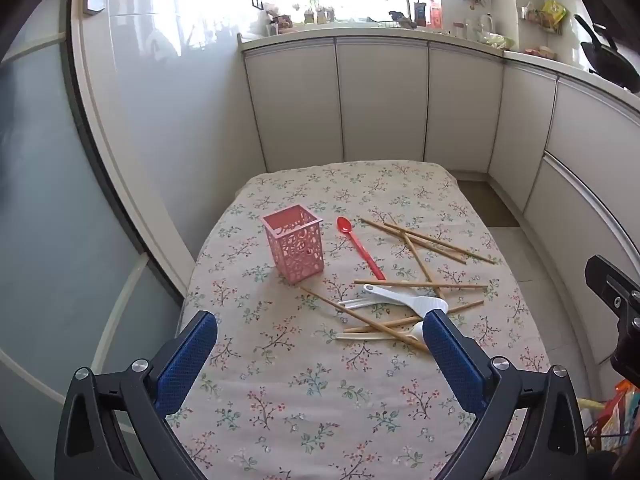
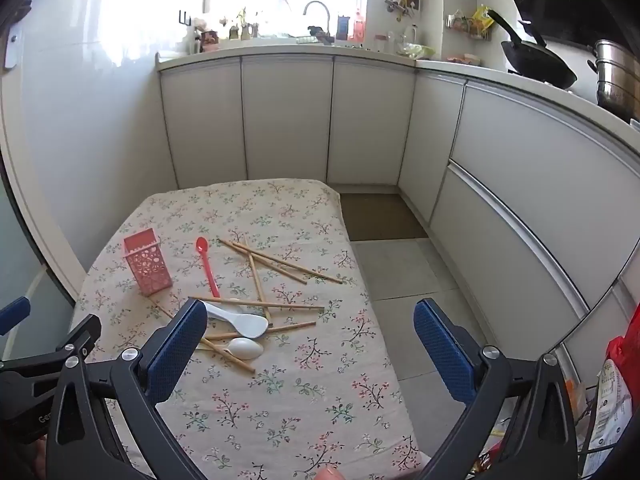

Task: Organize utensils

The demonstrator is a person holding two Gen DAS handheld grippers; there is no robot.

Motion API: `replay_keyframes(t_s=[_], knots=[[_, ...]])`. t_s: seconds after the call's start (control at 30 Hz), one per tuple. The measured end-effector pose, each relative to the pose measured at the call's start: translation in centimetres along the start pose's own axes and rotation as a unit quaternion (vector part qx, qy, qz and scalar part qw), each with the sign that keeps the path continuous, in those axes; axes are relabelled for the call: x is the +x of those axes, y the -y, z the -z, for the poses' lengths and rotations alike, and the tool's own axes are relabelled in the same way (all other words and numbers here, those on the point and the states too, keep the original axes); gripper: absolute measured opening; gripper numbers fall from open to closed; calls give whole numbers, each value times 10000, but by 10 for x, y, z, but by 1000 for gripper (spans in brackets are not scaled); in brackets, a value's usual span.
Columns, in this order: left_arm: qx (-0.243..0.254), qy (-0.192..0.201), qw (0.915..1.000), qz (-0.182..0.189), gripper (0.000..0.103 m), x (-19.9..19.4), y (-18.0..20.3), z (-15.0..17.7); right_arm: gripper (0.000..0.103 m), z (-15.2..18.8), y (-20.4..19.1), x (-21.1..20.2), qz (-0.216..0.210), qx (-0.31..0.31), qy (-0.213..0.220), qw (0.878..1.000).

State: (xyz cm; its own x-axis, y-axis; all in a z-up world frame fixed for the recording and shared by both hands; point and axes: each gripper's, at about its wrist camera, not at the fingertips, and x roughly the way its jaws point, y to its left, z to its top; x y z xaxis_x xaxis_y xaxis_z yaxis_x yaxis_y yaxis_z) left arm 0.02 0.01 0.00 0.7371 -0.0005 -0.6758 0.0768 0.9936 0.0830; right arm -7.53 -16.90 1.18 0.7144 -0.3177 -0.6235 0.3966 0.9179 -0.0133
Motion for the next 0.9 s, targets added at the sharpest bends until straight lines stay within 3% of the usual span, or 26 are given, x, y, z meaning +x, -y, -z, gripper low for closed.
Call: replay_keyframes(t_s=[0.9], knots=[[-7,91,9999,-42,103,-5,-2,-1,103,2,3,0,62,17,-25,10000]])
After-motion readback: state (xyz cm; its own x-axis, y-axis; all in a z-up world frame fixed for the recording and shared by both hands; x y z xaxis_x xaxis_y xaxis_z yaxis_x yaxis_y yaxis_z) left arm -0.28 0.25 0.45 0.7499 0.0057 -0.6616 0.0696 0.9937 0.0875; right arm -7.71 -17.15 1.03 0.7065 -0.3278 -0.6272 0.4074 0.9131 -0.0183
